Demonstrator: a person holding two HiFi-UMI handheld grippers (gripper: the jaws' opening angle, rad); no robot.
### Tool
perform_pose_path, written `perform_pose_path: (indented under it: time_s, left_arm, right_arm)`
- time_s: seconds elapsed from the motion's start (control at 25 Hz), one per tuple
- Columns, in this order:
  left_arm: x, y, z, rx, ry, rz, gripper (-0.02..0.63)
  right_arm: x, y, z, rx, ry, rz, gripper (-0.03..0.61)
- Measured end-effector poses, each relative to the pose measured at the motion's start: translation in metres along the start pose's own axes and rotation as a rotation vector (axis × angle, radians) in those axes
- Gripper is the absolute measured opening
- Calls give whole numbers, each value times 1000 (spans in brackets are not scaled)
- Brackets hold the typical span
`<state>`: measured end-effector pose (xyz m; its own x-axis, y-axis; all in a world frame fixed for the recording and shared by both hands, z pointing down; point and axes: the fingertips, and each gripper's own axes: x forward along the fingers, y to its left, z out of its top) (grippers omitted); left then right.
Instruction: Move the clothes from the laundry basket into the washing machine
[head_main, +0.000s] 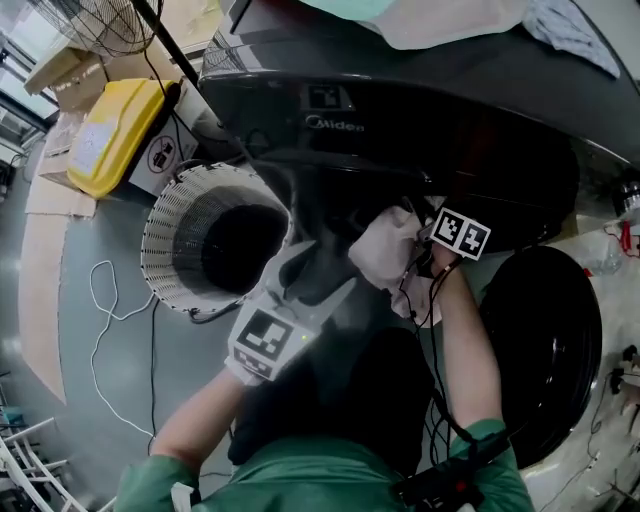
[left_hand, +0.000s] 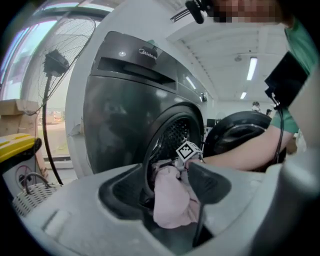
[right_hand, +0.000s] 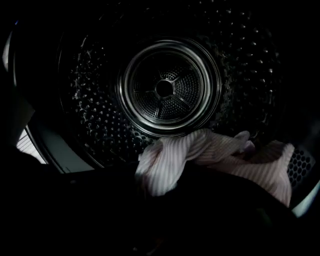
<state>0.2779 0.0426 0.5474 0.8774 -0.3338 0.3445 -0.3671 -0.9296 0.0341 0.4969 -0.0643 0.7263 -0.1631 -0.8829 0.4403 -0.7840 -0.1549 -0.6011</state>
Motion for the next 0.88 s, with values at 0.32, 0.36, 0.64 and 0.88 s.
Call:
perform_pose_path:
  time_s: [0.32, 0.36, 0.64, 0.88]
  left_arm:
    - [11, 12, -27, 6, -12, 9, 287]
    - [10, 11, -34, 4, -7, 8, 287]
    - [-7, 13, -44, 18, -22, 19, 287]
    - [-6, 13, -32, 23, -59, 2, 287]
  right_arm:
    - [20, -4, -25, -246, 89, -79, 299]
    - [22, -3, -28, -313, 131, -103, 298]
    - [1, 13, -20, -494, 165, -173, 364]
    - [-75, 24, 14, -264, -116, -100, 374]
